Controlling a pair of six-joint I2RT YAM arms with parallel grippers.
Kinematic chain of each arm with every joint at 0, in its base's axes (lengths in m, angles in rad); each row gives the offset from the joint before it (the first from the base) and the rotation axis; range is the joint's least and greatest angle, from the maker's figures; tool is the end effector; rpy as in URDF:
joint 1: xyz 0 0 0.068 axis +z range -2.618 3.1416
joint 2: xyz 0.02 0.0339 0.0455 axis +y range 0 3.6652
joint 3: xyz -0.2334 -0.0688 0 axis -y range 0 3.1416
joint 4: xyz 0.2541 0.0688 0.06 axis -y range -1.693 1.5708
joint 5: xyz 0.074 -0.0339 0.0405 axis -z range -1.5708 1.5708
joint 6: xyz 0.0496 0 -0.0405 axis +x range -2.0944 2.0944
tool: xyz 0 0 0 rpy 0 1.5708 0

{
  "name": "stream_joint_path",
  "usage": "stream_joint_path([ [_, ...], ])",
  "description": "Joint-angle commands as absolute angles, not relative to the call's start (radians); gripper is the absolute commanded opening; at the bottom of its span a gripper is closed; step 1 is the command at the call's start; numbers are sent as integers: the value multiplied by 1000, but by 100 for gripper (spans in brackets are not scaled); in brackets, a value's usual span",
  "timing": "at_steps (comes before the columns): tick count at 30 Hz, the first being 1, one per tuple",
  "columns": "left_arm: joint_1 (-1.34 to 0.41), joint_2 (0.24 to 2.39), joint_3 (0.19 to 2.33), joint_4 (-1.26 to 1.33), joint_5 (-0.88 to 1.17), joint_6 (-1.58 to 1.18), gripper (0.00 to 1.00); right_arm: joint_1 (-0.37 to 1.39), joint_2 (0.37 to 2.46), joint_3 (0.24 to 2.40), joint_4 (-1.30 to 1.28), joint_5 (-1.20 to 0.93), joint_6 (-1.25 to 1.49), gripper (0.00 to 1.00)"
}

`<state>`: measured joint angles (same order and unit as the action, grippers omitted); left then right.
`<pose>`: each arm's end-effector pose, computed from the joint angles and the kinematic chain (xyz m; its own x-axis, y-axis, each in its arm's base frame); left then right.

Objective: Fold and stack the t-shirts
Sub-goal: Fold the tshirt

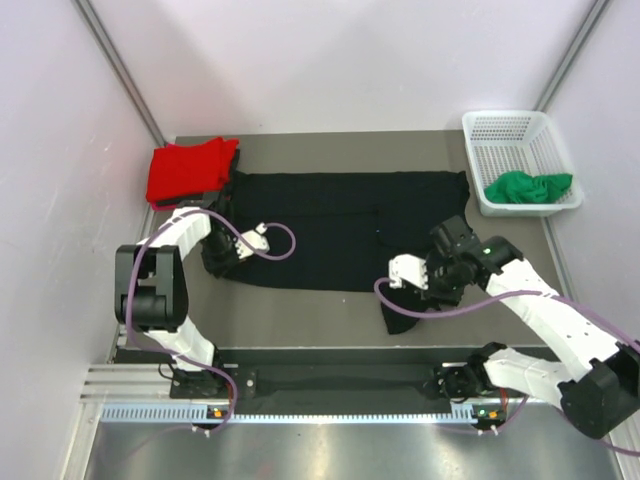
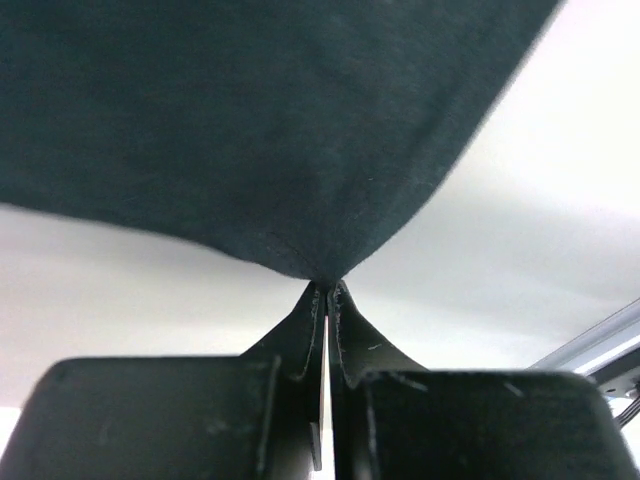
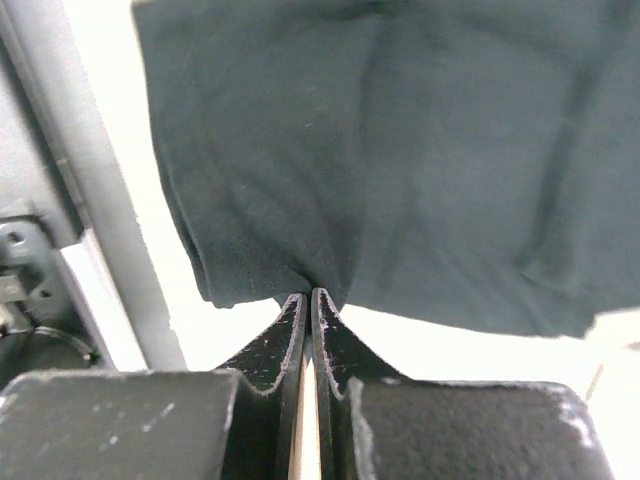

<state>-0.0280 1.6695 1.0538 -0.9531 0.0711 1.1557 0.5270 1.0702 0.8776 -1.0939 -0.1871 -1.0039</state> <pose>0.2851 -0.0115 0.1245 -0.3774 0.9237 -0.0658 0.9260 0.3765 -0.0268 0.1711 0.1102 0.2107 0.0094 -0.9535 -0.3012 -0.9894 0.0347 -0.1407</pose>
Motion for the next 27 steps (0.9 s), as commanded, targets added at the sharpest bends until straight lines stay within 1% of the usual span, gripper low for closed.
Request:
stream_joint_path([
  [1,-21,1618,1158,-1045,129,1177,0,470,1038,969,-1101,-189,-983,0],
  [5,-20,1637,1230,-1072,132,1161,0,417,1037,1006,-1080,-180,-996,0],
  [11,-21,1689,1316,-1089,124,1137,0,351,1095,1097,-1033,-184,-1015,0],
  [15,-21,1721,1368,-1091,120,1123,0,296,1169,1156,-988,-193,-1026,0],
  [20,-14,1755,1397,-1068,97,1117,0,224,1258,1282,-945,-216,-1008,0],
  [27,-6,1838,1477,-1035,86,1082,0,178,1419,1405,-885,-230,-977,0],
])
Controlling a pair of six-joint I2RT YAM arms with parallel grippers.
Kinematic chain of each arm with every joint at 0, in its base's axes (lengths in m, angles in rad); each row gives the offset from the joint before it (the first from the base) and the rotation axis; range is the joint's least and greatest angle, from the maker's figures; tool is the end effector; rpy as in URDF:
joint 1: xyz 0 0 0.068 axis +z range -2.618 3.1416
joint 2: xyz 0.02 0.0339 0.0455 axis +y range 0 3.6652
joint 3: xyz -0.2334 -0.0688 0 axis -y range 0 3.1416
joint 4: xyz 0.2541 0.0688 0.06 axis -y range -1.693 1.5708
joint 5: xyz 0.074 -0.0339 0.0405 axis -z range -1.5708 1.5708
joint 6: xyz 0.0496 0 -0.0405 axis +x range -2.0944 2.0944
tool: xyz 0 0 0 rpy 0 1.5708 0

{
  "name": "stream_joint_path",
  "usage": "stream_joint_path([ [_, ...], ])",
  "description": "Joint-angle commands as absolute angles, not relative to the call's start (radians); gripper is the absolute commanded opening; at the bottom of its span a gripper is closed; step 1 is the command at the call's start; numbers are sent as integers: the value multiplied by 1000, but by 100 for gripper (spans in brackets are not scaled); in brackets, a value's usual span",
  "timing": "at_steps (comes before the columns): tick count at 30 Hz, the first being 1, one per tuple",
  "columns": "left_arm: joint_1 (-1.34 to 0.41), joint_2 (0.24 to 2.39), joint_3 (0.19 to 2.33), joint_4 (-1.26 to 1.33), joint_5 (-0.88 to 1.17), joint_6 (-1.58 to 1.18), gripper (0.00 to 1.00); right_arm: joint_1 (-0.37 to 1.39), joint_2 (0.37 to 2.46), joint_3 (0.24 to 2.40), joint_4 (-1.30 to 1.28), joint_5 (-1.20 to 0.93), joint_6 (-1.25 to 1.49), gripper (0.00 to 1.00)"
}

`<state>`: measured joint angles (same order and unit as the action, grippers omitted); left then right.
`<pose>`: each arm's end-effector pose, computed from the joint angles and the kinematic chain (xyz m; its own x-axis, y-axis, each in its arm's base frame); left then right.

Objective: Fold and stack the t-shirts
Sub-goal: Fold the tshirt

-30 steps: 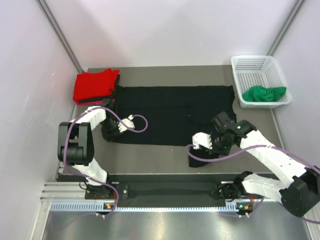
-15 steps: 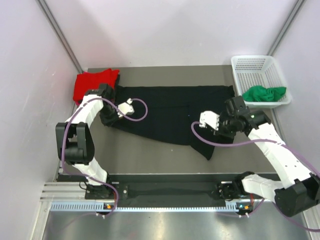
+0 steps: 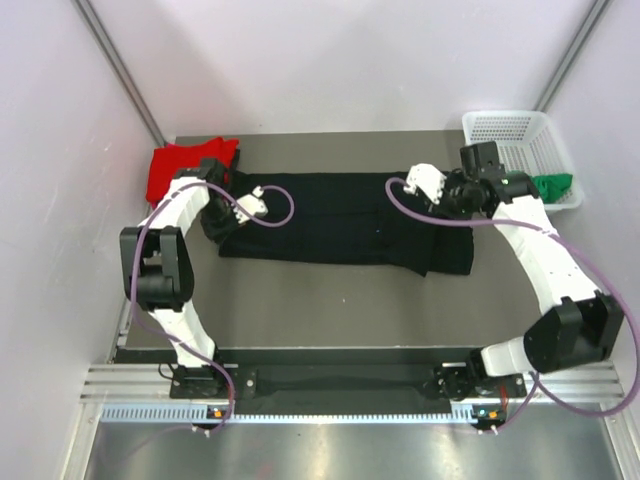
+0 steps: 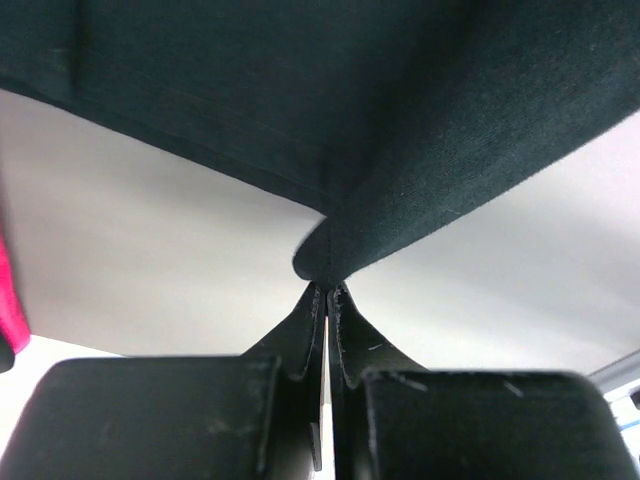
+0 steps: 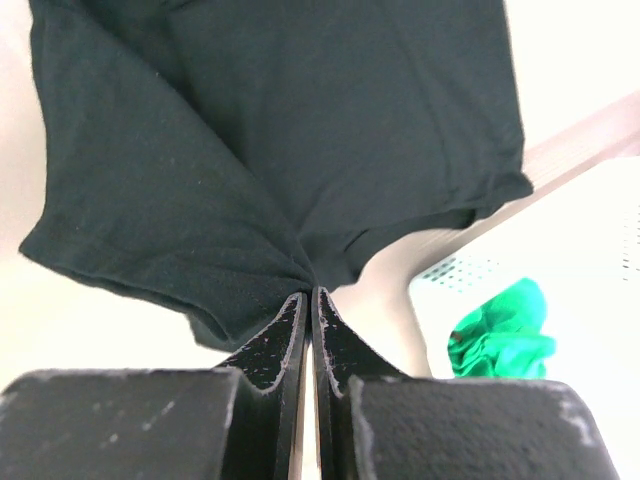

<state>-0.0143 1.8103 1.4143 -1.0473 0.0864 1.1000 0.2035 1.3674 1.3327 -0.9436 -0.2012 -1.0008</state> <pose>0.3485 -0.0093 0.1752 -0.4274 0.8941 -0.1340 0.8953 0.4391 0.0745 0.2892 0.0698 0.2915 -0.1797 -0.8794 -0.4409 -0.8498 0.3645 -0.3807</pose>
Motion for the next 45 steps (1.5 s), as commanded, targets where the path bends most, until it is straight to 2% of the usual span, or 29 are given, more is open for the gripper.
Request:
stream_joint_path([
  [1,-8,1847,1489,-1032,86,1075,0,175,1436,1428,-879,-230,-970,0],
  [20,-6,2129,1805,-1020,-40,1003,0,144,1859,1799,-799,-204,-887,0],
  [45,-6,2232,1910,-997,-75,977,0,146,2120,2028,-746,-172,-862,0],
])
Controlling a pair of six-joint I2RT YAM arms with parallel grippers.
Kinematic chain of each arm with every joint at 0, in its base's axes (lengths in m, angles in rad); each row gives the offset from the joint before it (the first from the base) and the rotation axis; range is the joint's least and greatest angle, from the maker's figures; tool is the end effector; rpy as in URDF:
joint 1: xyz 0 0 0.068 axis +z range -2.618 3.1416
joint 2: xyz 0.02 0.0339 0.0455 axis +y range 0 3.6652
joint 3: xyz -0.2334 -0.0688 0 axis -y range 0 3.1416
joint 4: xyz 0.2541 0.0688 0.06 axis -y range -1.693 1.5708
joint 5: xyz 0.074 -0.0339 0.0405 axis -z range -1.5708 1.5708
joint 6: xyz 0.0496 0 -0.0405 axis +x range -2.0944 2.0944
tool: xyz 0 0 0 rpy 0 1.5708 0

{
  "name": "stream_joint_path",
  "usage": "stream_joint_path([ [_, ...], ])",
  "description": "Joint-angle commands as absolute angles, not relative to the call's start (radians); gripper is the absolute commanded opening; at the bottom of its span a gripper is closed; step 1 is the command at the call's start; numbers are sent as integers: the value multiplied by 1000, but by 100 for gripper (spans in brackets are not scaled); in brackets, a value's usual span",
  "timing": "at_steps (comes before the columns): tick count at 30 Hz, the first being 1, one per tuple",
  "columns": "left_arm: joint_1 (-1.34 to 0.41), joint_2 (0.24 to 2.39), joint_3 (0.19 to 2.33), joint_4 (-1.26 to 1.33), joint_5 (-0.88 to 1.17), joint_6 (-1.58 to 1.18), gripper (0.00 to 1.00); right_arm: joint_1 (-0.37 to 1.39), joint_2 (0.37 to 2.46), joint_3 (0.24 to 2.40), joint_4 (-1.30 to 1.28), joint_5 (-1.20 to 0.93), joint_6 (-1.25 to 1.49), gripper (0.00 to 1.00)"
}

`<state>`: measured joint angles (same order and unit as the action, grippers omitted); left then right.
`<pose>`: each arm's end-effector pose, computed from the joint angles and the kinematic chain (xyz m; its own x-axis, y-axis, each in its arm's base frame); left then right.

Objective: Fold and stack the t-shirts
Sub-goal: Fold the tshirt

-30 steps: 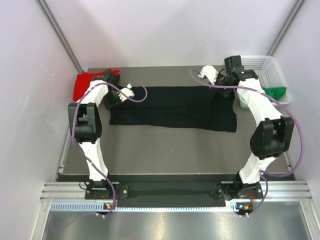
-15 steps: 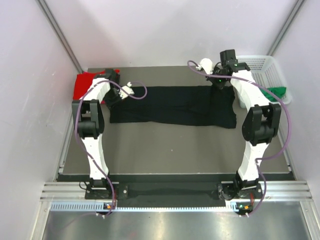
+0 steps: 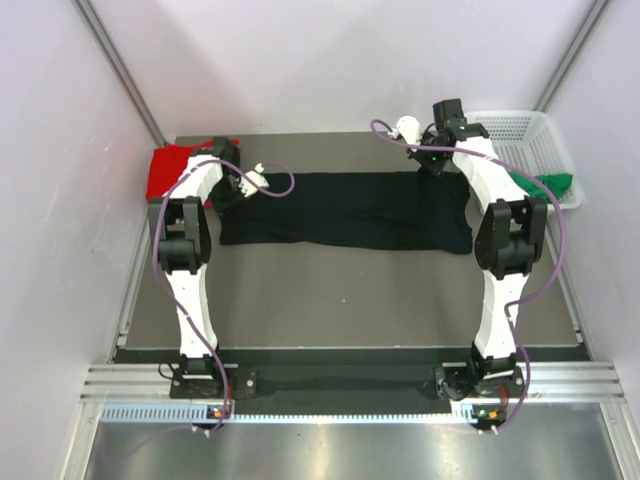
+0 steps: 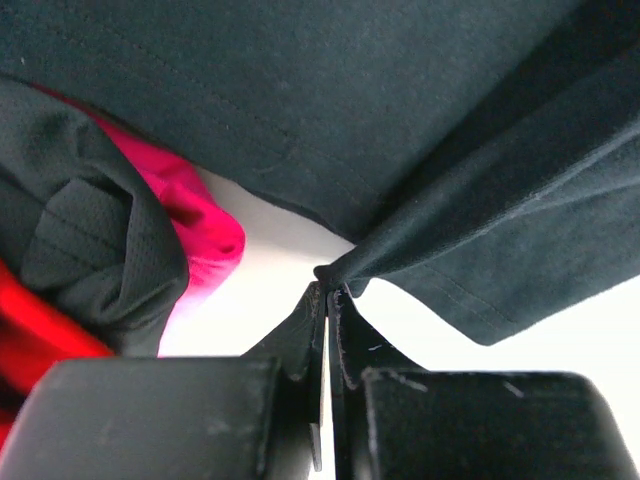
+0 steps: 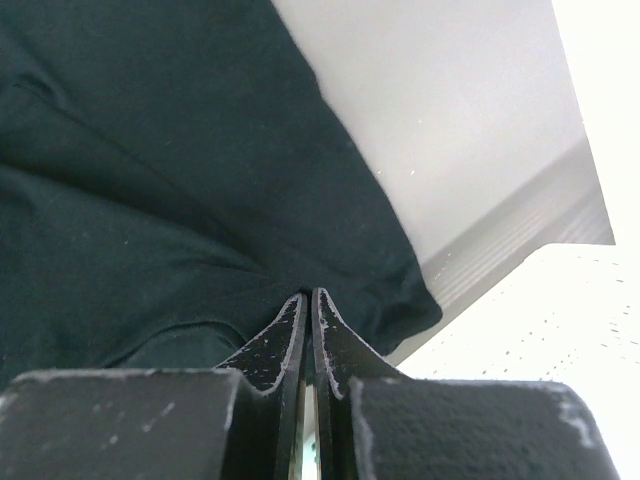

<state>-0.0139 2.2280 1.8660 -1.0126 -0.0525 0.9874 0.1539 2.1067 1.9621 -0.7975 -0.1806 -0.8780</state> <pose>0.4455 -0.0036 0.1432 -0.5372 0.8410 -0.0644 0.8205 0.5387 0.1910 0.4645 0.0811 0.2376 -0.3141 -0.8147 -0.4874 -0.7780 0.5151 -0.3597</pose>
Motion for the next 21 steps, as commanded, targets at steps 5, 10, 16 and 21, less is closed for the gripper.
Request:
stream_joint_path([
  [5,-6,2256,1950,-1005,-72,965,0,146,2166,2074,-744,-163,-861,0],
  [10,-6,2260,1963,-988,-72,959,0,146,2195,2100,-730,-158,-857,0],
  [16,-6,2275,1986,-982,-78,943,0,152,2227,2111,-713,-149,-854,0],
  [21,-6,2267,1983,-974,-110,917,6,150,2238,2111,-645,-124,-809,3],
])
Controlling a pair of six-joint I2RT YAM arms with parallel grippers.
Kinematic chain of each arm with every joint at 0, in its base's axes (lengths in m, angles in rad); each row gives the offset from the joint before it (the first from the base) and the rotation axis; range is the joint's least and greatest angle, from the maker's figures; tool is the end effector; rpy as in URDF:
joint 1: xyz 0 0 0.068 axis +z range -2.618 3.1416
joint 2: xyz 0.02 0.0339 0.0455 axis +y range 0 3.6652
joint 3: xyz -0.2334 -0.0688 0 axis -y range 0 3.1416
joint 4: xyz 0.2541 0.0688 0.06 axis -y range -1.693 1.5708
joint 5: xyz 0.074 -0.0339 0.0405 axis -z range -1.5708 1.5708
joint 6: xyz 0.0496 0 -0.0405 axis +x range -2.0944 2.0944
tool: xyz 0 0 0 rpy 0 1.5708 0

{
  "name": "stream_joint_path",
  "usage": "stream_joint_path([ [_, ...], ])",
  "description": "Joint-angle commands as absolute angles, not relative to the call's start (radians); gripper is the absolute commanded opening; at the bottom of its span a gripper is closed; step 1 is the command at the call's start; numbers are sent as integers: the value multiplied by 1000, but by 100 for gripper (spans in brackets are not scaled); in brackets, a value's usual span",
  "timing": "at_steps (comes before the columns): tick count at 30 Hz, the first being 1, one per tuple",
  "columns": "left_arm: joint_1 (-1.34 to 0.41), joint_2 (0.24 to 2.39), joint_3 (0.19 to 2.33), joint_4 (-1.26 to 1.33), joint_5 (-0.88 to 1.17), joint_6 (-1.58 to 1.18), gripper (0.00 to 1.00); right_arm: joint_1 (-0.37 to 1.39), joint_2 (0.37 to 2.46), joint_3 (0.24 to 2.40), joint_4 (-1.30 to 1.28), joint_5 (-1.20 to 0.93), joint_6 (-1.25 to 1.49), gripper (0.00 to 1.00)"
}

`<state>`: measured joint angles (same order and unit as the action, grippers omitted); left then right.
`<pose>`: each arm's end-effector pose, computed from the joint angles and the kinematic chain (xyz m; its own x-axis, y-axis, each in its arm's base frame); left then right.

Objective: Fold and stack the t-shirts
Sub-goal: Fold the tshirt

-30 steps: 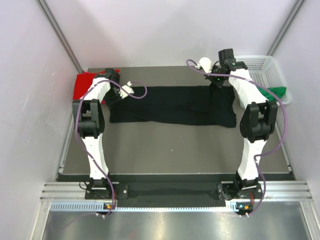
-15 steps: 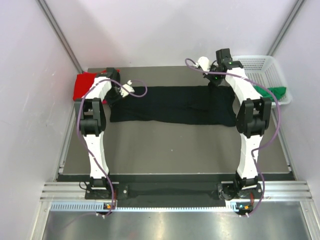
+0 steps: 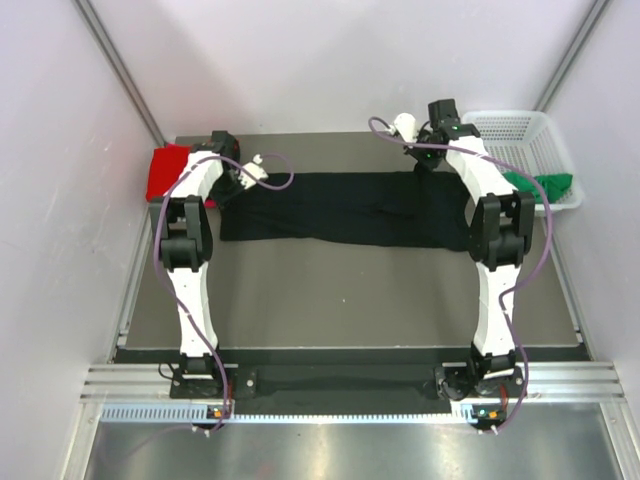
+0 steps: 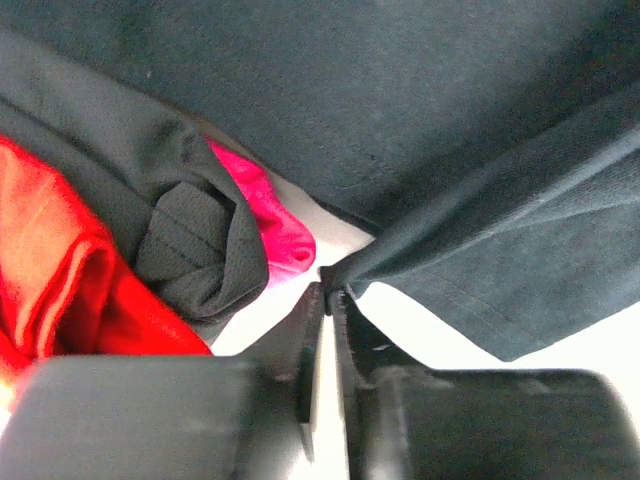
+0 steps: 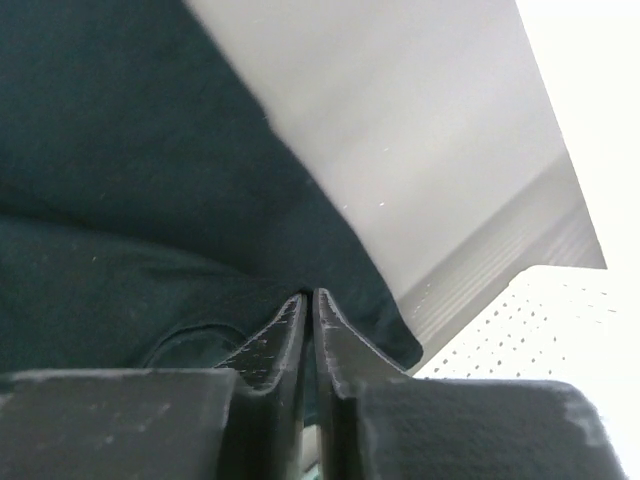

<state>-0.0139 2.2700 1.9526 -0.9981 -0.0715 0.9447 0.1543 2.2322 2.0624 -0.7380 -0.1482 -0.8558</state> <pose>0.4615 -0.0029 0.1504 -0.5703 0.8163 -0.0920 0.7815 0.5737 0.2451 0.4926 0.0840 0.2169 -0.3280 -0.8068 -0.4914 -0.7466 0.5401 -0.3884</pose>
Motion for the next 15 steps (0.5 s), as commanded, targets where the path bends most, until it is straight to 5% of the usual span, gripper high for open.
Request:
stream_joint_path([
  [1,-6,2251,1986,-973,-110,892,14,153,2238,2118,-641,-120,-793,14],
  [2,-6,2231,1987,-968,-103,876,19,155,2232,2131,-644,-104,-778,35],
  [8,-8,1909,1788,-783,53,793,39,130,1964,1993,-620,-107,-698,53],
  [15,-41,1816,1531,-866,166,750,39,45,1802,1585,-860,-302,-755,51],
])
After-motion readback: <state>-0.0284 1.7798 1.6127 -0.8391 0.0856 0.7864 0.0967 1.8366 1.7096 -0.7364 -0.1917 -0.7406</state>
